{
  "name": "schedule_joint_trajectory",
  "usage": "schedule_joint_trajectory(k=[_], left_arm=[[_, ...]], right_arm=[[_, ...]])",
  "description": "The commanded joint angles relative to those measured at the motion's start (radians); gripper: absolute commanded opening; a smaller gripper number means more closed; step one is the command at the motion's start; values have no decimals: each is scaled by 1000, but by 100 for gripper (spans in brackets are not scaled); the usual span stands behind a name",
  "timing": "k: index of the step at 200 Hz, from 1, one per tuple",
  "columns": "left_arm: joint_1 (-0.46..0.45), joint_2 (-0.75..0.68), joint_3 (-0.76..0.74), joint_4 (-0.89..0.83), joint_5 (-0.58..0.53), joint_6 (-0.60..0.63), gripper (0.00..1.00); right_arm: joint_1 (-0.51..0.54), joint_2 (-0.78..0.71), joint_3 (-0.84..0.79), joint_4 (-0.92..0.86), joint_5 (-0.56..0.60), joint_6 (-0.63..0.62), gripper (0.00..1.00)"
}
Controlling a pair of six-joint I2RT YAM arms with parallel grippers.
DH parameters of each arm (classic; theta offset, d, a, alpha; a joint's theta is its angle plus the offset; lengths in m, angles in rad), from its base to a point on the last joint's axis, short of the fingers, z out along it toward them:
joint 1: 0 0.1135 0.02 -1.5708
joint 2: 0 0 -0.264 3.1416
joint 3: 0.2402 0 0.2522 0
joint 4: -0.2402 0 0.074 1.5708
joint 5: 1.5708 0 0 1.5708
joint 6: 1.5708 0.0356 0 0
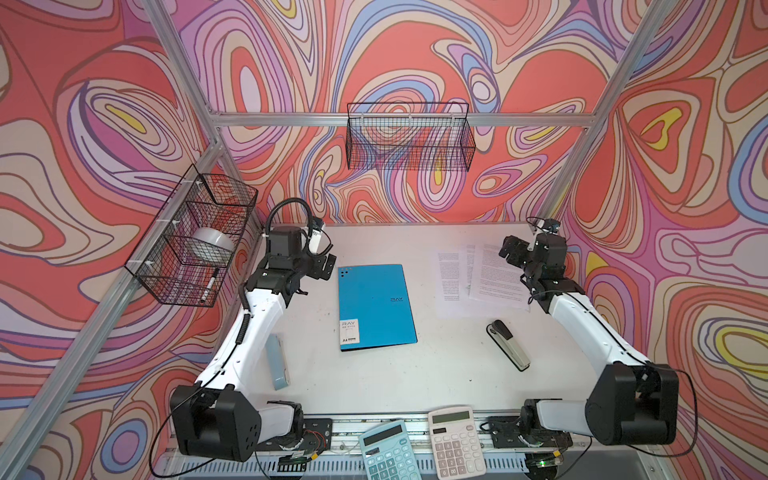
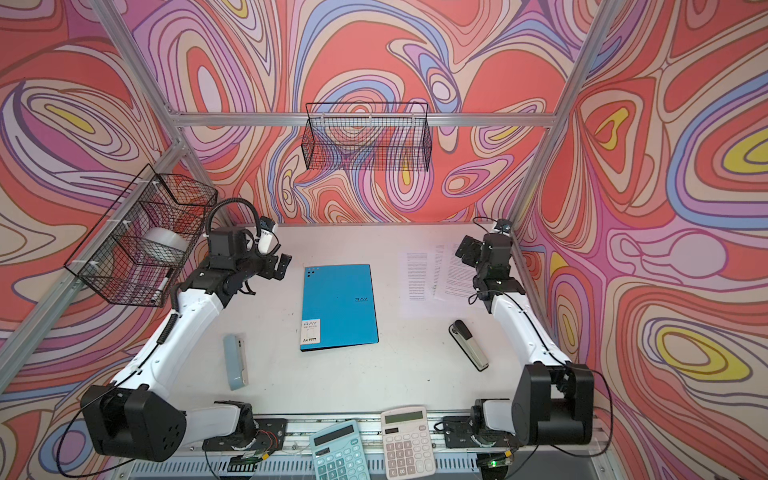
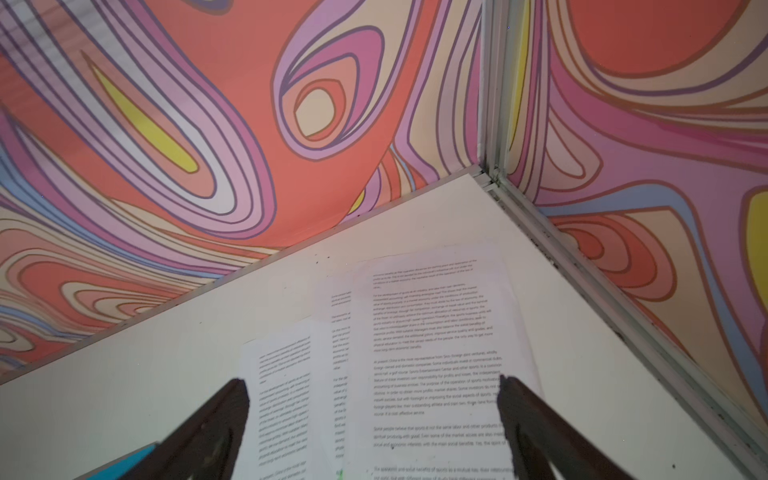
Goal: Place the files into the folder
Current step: 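Move the left gripper to the teal folder while the right approaches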
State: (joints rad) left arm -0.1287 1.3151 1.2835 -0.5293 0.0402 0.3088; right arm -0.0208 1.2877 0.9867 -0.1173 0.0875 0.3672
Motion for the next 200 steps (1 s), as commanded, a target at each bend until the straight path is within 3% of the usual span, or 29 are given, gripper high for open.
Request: schedule_joint_trajectory(k=[1,31,66,102,156,200], left_arm=[[-53,33,82,-384,-91,99,100],[-225,37,85,-452,-288,184,100],[-435,13,-69,-428,-458,221,100],[-586,2,-232,-385,-488,178,100],[-705,-22,-408,-231,-482,160,100],[-787,-56,-577,38,-560,221,100]], right_arm=[[17,-56,11,-226,-107,90,99],[67,-96,32,-354,-149,107,98],[135,-136,16,-449,-213,124,96],[211,-177,-43,-487,-241,170,95],[235,-218,-109,-467,-426,246,93],[237,-228,-159,-414,-503,315,90]])
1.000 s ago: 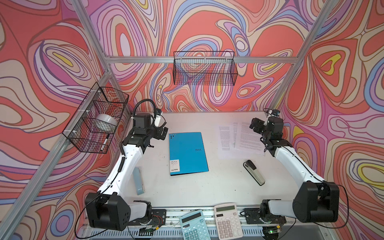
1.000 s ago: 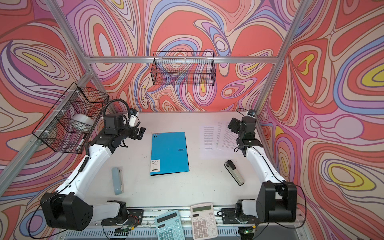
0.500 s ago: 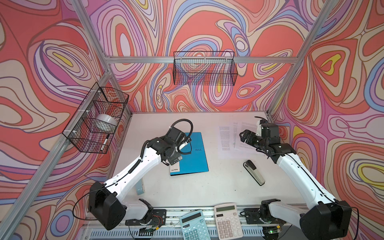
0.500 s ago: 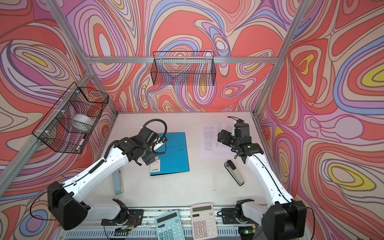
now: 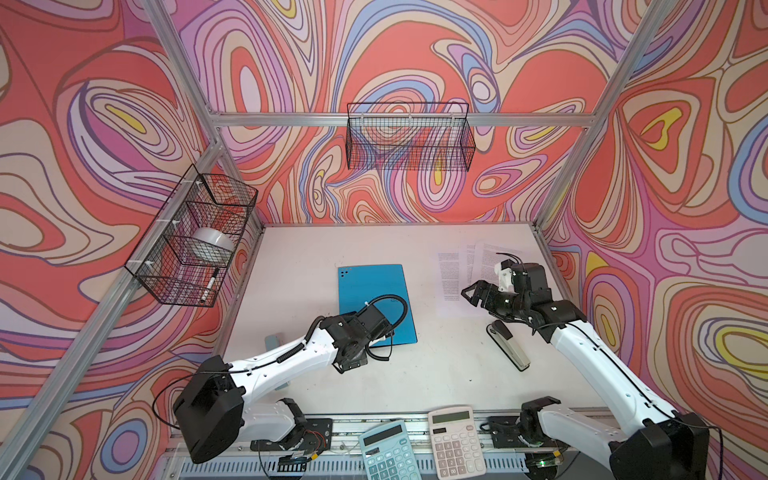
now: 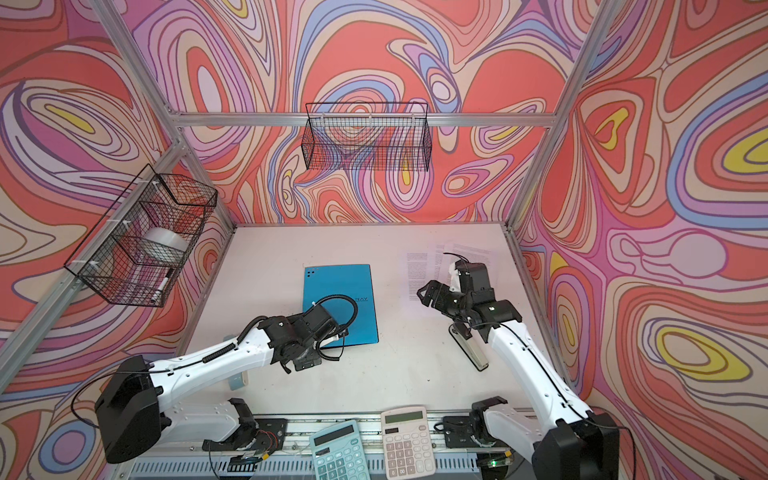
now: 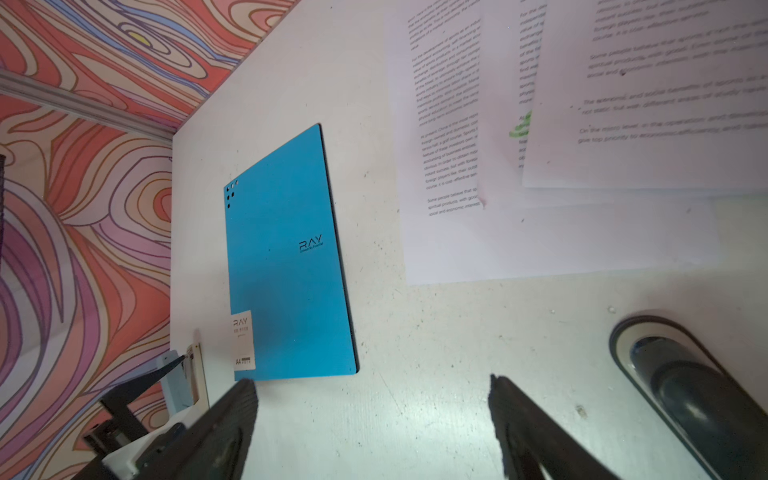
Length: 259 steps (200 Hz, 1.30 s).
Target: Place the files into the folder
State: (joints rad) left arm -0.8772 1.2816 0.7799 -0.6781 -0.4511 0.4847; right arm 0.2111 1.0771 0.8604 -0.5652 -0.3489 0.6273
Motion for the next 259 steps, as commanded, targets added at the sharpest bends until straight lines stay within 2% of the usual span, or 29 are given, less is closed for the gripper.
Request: schedule_joint_trajectory(k=[1,55,88,141,191,252,259], left_arm=[[-40,-22,-77,194,-72,47,100],[-81,-4,-201,486,-146,136,100],[-91,28,-234,579,-194,150,100],[-94,64,-245,683,-246,146,100],[-96,86,-255,780,-314,140,100],[-97,97,-255,824,-351,142,100],[-95,100,-255,825,-385,138,100]], right_arm=[[5,-18,-33,35,-68,56,89],[5,-14,-71,63,-73,74,89],[5,6,-83,80,-86,76,89],[5,42,-67,91,-126,66,88],[10,81,-84,110,-211,35,88],[77,229,-84,182,-279,4,87],[83,252,-83,197,-282,6,87]])
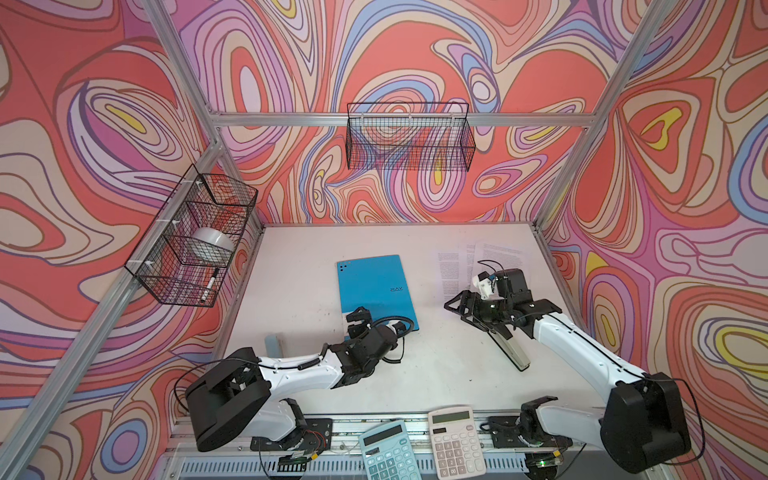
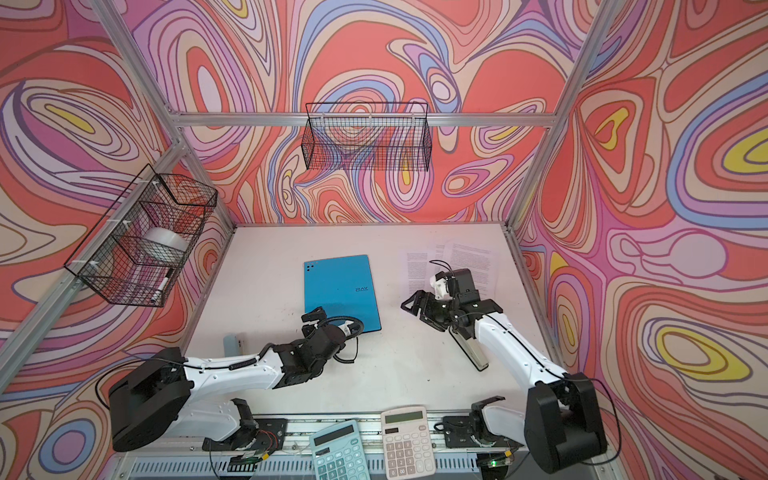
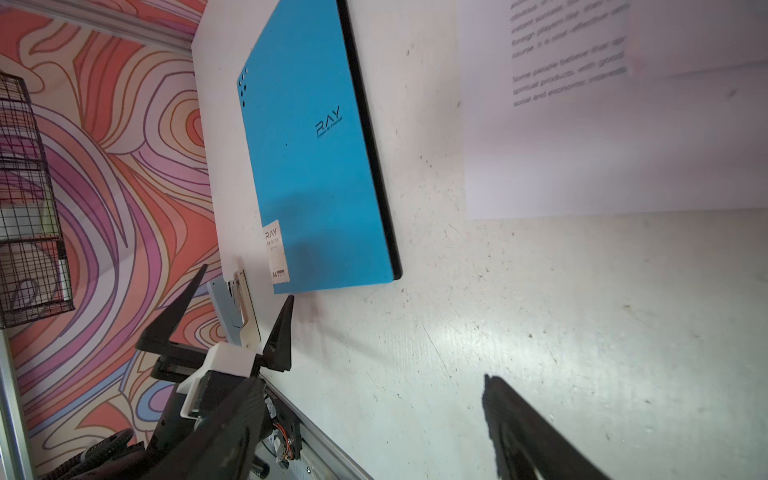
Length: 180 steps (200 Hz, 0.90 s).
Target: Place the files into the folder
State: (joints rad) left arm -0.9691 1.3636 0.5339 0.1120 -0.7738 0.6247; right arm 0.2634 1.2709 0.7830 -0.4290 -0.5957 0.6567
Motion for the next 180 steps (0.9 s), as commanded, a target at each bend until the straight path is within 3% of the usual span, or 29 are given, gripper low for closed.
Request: schedule_joint_trajectory(k=[1,65,108,180], left_arm=[[-3,18,-9,35,-63,-2,100],[-4,0,-9,-53,-42,-1,100],[-5,-57,-9,-175,103,35,100],[-5,80,-97,176,-66,194,100]], right_arm=[[32,62,-5,62,-35,-23,87],[91,195,16,153,-37,-6,86],[97,222,18,184,-36,6,86],[106,258,41,208,-42,11,86]])
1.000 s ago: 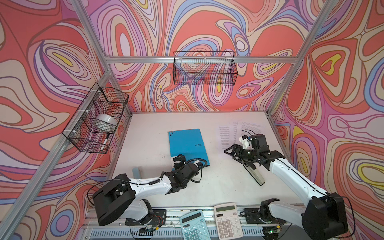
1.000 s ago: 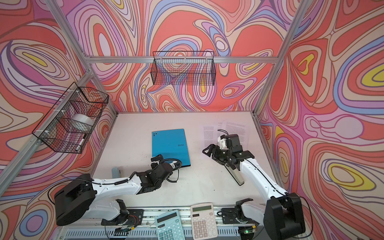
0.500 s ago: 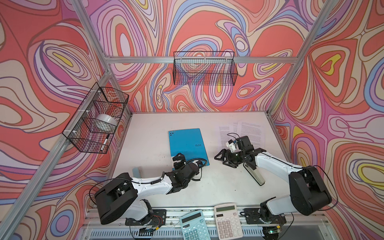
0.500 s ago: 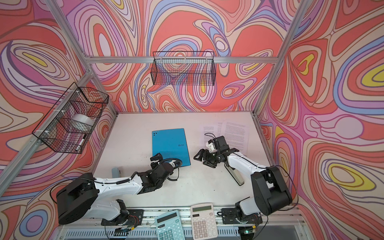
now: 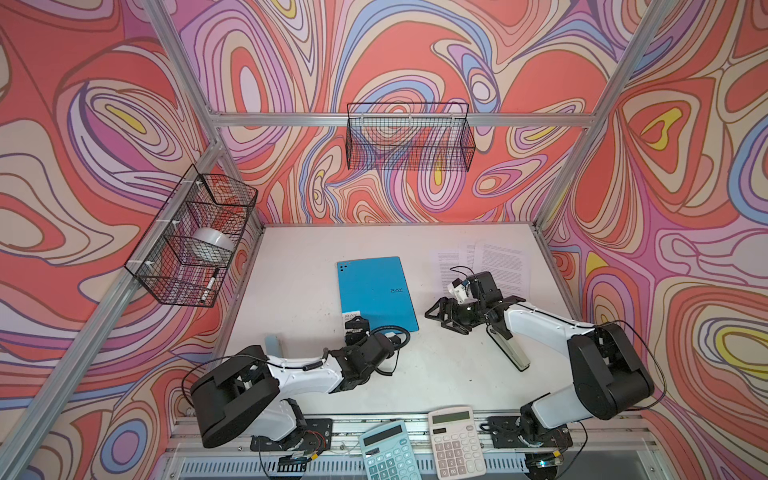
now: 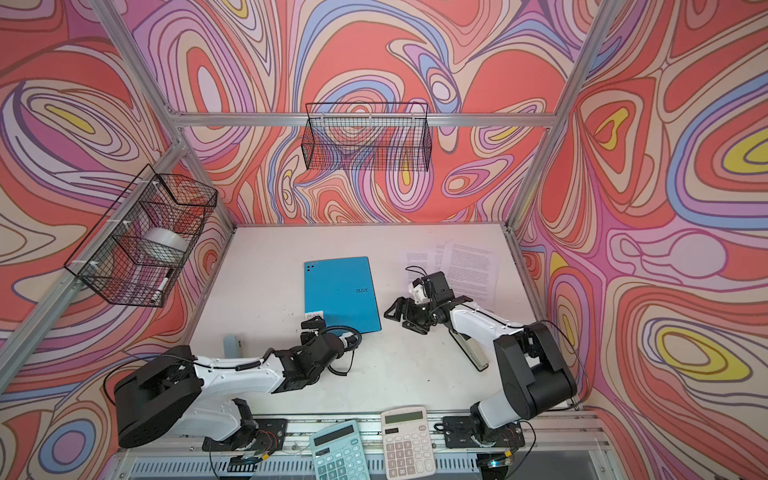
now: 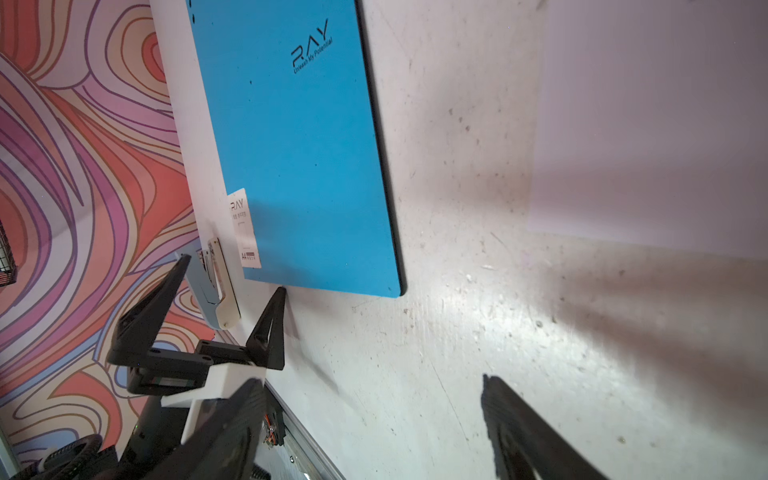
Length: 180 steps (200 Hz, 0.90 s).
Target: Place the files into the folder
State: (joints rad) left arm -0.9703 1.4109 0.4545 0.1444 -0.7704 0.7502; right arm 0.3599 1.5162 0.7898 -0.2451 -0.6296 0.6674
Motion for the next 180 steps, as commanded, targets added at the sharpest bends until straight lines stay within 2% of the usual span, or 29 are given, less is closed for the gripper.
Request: schedule_joint_trajectory(k=[1,36,117,180], left_arm=[[-4,33,-18,148,-71,71,100],[-3,41,-41,264,-113,108,100],[-2,99,-50,400,-181,121,100],[-3,72,-52,396,-193,108,100]], right_arm=[[9,14,35,24,-8,0,86],[12,37,45,35,-18,-6,86],[27,121,101,41,-60,-43,86],[39,183,118,65,-82,-53,86]])
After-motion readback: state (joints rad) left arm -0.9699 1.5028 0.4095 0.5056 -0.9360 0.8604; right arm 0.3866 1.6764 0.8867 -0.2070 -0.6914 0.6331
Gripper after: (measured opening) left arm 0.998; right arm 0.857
